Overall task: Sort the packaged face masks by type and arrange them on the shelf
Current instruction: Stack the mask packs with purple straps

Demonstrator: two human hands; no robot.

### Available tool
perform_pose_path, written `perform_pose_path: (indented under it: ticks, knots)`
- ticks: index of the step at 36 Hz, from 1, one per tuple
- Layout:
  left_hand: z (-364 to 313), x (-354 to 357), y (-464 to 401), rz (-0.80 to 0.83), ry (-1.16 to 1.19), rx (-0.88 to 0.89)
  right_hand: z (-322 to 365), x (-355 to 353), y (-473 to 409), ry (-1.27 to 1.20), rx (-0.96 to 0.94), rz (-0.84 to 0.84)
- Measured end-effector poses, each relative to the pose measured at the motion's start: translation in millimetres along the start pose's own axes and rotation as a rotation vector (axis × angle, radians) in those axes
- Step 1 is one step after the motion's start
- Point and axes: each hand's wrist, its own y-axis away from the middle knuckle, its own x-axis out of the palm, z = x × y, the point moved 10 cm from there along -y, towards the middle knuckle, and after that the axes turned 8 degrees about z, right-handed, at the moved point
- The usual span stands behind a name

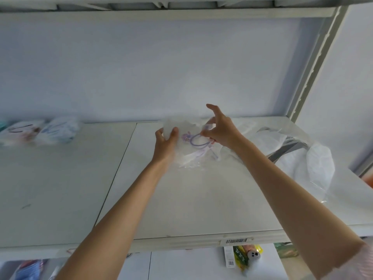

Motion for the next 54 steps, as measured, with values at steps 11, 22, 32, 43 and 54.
perform_pose_path:
  ticks: [11,22,32,43,54]
  knots:
    - [3,-38,0,-0.103,0.054,0.065,-53,-21,16,0.112,0.281,-0.287]
    - [4,-72,-2,-0.185,0.019,0.086,-106,31,20,0.734,0.569,0.017]
    - [8,-71,-8,-0.172,0.040,0.096,-104,34,28,0.712,0.550,-0.030]
    - [11,-70,-17,-0.151,0.010,0.086,-112,31,26,0.568,0.575,0.003]
    - [5,-65,-20,-0.126,-0.061,0.091,-43,-11,11,-0.525,0.102,0.090]
